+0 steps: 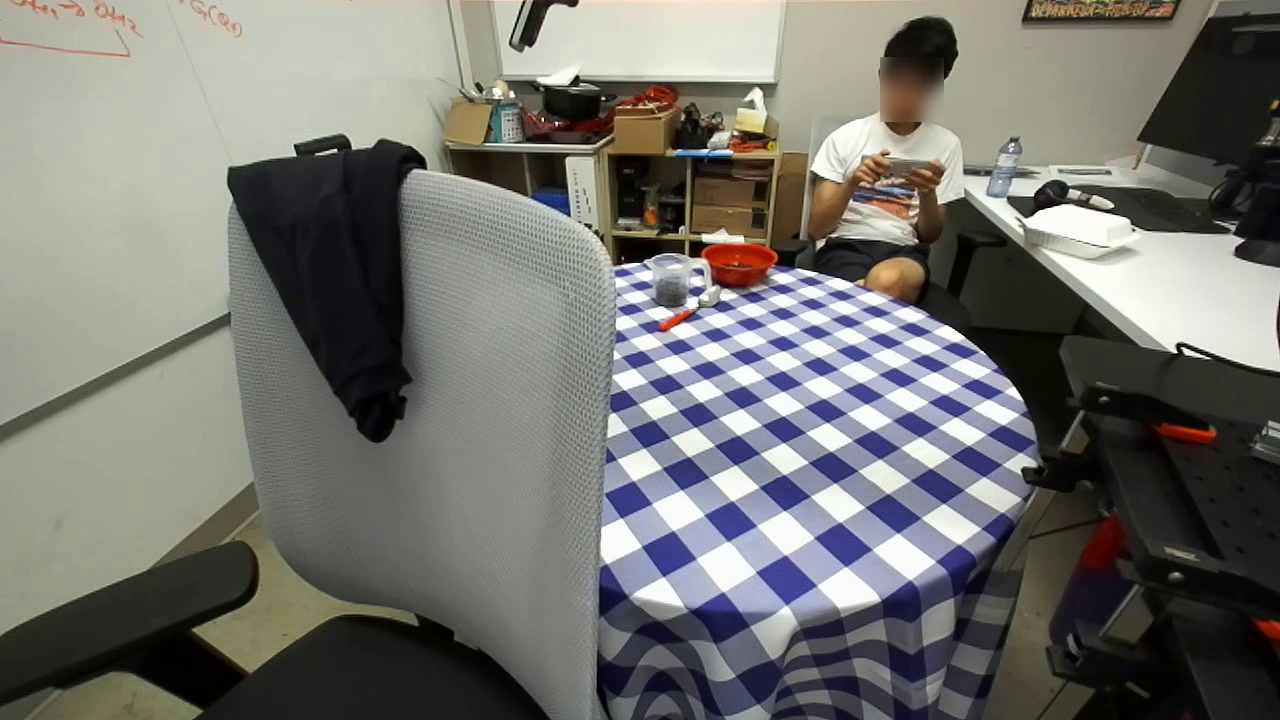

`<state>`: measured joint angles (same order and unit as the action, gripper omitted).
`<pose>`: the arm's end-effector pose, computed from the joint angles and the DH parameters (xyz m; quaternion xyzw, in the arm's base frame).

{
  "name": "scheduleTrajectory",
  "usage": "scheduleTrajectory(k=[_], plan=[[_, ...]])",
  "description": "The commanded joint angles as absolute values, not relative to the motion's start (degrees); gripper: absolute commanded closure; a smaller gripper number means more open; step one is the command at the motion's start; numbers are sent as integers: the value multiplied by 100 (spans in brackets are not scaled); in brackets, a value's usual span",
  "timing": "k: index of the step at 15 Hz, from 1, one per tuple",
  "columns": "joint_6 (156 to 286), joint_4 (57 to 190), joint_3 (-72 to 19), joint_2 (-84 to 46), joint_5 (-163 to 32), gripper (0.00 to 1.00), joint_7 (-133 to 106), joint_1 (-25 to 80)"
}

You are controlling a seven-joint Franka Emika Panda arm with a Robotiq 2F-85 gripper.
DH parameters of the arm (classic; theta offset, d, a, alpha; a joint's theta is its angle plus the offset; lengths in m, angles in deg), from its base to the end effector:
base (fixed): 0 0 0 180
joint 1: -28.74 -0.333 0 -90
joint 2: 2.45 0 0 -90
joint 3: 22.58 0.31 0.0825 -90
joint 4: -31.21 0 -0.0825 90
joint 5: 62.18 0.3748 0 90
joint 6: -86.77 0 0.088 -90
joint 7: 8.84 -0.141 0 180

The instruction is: Pick the cloth on the back rest of the chair and on the table

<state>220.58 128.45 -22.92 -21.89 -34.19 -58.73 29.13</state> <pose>0.6809 0.0108 0.3987 -0.8081 0.5362 -0.0497 0.2389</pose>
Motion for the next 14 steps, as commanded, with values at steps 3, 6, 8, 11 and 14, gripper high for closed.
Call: scheduleTrajectory(k=[3, 6, 8, 11, 14], plan=[[22116, 12226, -2273, -2924, -3614, 0, -6004, 2736], [22172, 11913, -2329, -3276, -3698, 0, -6092, 2722], [22207, 11658, -2371, -3529, -3789, 0, -6178, 2715], [22160, 11268, -2393, -3846, -3887, 0, -6299, 2716], [22130, 10913, -2400, -4114, -3999, 0, -6414, 2704]])
